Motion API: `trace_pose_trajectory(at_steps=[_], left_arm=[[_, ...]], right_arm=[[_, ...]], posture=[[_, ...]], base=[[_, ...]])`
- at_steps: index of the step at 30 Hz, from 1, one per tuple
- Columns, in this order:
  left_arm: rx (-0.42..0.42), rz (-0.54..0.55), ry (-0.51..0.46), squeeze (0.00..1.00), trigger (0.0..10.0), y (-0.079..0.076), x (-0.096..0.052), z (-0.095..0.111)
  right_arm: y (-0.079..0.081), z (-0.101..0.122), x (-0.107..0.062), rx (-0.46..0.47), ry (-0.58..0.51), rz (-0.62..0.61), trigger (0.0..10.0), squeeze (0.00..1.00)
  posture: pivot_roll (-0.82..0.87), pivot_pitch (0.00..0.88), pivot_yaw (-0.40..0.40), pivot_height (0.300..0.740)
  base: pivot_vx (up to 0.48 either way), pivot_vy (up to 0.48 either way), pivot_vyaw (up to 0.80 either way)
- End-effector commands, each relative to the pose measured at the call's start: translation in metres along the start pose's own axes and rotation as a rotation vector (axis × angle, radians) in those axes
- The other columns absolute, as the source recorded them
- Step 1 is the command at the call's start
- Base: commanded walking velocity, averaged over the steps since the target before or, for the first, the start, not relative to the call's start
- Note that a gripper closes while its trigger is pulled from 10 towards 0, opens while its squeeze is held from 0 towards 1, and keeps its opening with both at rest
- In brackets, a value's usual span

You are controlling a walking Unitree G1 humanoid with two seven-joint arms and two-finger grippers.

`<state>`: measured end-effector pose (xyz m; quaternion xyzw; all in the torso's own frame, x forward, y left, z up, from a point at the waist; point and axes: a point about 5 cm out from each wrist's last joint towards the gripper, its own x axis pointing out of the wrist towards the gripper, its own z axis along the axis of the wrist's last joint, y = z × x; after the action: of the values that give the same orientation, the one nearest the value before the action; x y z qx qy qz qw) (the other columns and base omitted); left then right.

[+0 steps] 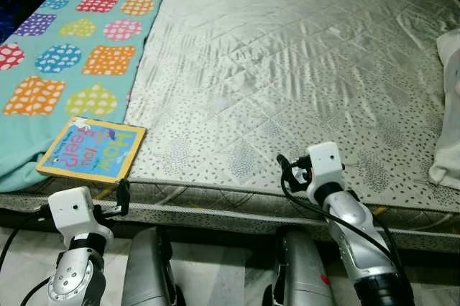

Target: Clean up the room

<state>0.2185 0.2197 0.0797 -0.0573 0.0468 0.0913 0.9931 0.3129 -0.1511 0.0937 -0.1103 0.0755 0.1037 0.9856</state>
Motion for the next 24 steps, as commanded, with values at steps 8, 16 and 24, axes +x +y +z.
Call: trace_pose_trajectory(at_steps=[8, 16, 24], left_arm=[[0.016, 0.014, 0.011, 0.00, 10.0, 0.002, -0.003, -0.001], [0.007, 0.014, 0.012, 0.00, 10.0, 0.001, -0.002, -0.001], [0.003, 0.016, 0.011, 0.00, 10.0, 0.000, -0.001, -0.001]], right_arm=[[0.018, -0.016, 0.010, -0.127, 0.101, 0.081, 10.0, 0.00], [0.023, -0.018, 0.016, -0.248, 0.109, 0.086, 10.0, 0.00], [0.018, -0.024, 0.024, -0.344, 0.159, 0.076, 10.0, 0.00]], posture=[[-0.01, 0.147, -0.026, 0.530], [-0.01, 0.149, -0.030, 0.530], [-0.01, 0.148, -0.033, 0.530]], base=[[0.000, 0.000, 0.00], [0.000, 0.000, 0.00], [0.000, 0.000, 0.00]])
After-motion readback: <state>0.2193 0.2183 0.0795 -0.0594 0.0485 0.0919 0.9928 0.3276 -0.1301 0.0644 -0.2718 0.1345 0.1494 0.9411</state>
